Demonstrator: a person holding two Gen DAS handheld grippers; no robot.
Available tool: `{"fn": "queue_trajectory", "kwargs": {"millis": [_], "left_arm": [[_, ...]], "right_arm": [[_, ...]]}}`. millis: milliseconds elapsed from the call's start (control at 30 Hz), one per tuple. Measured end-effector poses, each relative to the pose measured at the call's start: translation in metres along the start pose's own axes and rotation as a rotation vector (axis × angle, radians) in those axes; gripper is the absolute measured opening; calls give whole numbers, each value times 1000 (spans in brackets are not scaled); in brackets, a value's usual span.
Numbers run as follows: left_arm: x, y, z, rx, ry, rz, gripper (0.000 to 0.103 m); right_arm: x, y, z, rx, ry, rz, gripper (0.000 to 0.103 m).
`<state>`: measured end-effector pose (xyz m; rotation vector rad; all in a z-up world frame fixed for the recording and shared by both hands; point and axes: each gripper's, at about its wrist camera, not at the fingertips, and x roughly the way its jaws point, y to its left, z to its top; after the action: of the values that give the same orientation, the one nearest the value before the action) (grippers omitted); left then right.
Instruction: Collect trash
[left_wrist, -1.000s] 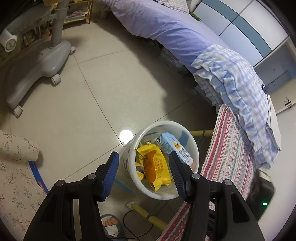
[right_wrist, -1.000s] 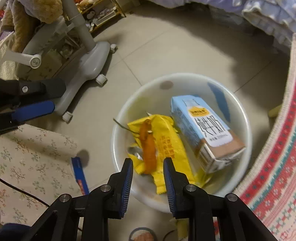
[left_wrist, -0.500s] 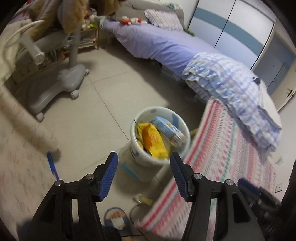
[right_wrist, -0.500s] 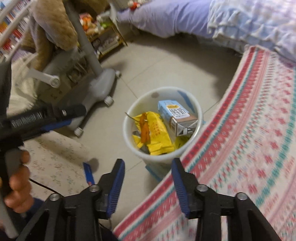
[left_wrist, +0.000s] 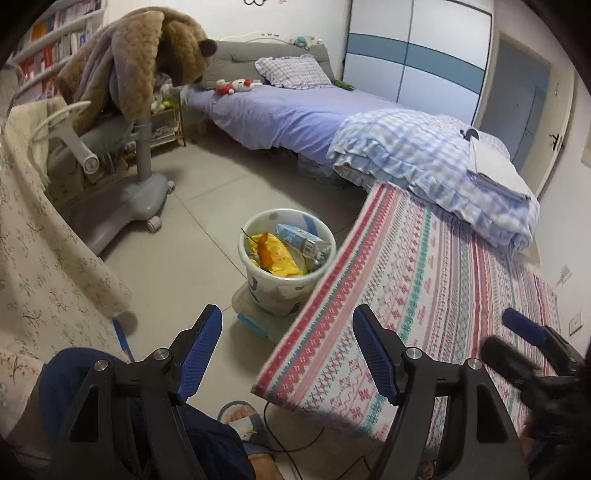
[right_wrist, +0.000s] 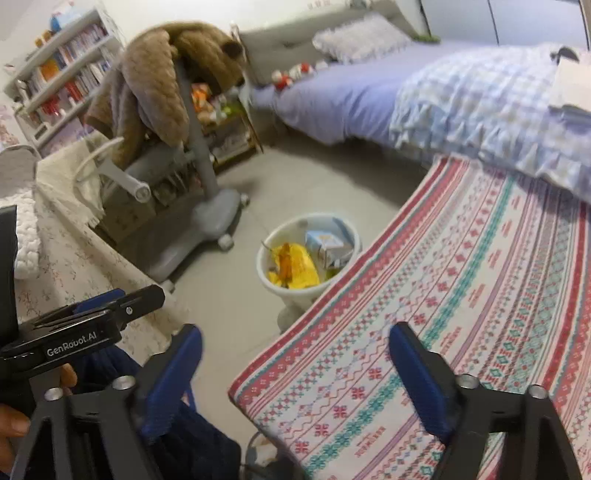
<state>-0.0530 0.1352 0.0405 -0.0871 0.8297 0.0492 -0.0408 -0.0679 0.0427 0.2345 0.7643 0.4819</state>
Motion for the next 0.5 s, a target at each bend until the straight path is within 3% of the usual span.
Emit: {"fn": "queue_trajectory", "kwargs": {"millis": [267,500], "left_arm": [[-1,-30,-14,42,25,30,76],[1,-43,-12,55,18,63,76]], "right_arm": [[9,-18,-28,-49,31,-51,93],[-1,-25,-31,-72,1,-79,94]]}}
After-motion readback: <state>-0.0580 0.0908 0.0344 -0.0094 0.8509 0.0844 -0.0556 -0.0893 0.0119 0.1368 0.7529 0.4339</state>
